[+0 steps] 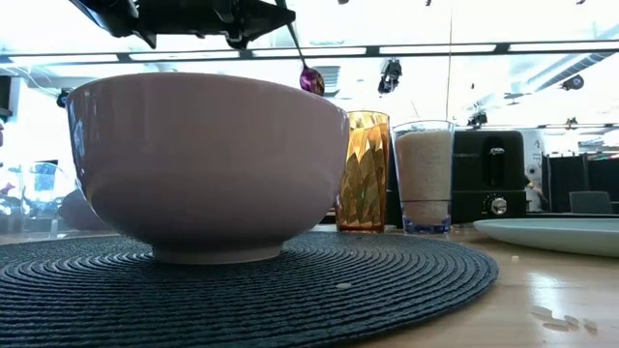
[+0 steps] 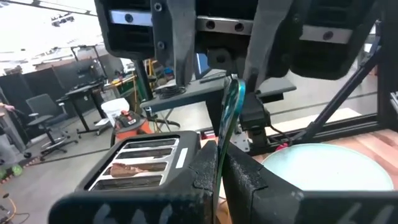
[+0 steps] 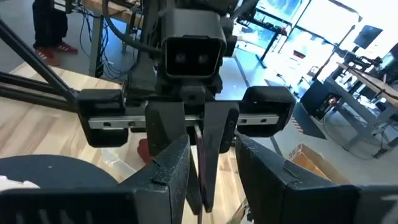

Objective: Arrange a breakfast setting
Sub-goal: Adjust the blue spoon in the orange cup

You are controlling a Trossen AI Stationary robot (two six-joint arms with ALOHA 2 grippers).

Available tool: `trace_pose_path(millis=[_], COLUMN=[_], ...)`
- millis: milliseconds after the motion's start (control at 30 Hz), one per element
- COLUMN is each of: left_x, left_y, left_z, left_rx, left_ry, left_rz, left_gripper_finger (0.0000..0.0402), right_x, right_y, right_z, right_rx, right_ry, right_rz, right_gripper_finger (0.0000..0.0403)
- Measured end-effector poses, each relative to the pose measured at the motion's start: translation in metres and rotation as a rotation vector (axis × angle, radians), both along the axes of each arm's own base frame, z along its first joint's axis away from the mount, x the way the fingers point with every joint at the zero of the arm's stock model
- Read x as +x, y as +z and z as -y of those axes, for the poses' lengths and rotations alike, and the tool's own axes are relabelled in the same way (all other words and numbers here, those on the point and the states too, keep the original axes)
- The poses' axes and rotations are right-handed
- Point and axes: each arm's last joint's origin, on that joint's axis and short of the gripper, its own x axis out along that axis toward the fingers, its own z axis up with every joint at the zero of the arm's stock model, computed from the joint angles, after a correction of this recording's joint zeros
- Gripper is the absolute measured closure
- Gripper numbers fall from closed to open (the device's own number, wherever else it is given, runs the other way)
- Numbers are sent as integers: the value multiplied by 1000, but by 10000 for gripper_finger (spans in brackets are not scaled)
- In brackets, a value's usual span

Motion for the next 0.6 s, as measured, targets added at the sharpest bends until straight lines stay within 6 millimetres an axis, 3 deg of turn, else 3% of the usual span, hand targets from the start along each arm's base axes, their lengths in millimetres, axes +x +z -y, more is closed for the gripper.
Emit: trace_pose_path(millis=[333, 433, 600], left_x=[0, 2, 3], left_y=[0, -1, -3], left_z=[0, 0, -1], left_rx=[4, 2, 1], left_ry=[0, 0, 2], left_rz=[6, -1, -4], left_gripper_finger=[401, 401, 401], right_x=[17, 19, 19], right_y=[-11, -13, -14], right_z=[4, 4, 4], right_rx=[-39, -55, -71], right_ry=[2, 4, 12], right_rz=[21, 21, 14], right_gripper_finger=[283, 308, 383])
